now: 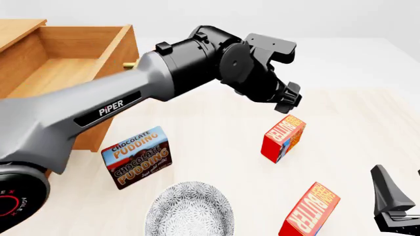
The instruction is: Put the butter at the front in the top drawer of the cabinet and close it.
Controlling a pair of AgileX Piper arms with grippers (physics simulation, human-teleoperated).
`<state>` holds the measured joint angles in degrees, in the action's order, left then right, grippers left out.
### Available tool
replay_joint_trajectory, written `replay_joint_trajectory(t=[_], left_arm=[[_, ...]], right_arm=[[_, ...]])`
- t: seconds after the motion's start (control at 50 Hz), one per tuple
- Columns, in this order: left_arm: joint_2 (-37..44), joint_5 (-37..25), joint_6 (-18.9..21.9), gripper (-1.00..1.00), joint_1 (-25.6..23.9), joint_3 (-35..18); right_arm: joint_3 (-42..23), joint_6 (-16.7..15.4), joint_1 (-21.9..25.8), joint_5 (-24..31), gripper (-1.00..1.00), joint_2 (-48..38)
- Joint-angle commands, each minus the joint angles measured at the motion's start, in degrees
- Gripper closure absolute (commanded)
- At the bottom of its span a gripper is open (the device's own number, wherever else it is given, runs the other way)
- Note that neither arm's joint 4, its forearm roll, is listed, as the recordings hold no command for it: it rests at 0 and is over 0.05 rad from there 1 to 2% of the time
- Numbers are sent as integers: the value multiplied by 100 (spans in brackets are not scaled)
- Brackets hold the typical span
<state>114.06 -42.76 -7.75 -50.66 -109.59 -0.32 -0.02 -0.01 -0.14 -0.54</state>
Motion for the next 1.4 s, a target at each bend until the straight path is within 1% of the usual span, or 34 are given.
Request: replay_joint_trajectory(t=[0.02,0.28,0.64,0.94,1.12,1.4], left_arm=[[245,142,-104,-100,26,-86],[468,215,-163,-100,91,-119],[1024,302,-275,-100,80,-350],[1309,373,-323,-100,129,-395],[1415,521,-408,-100,75,-280],[1640,531,-445,-100,76,-415]], right_arm=[[5,-1,0,3,-100,8],[5,0,0,3,-100,9],[5,-1,0,3,-100,9],[5,1,1,3,-100,9],[-1,-1,-9,9,-100,10],[-10,-1,-8,26,-100,18]])
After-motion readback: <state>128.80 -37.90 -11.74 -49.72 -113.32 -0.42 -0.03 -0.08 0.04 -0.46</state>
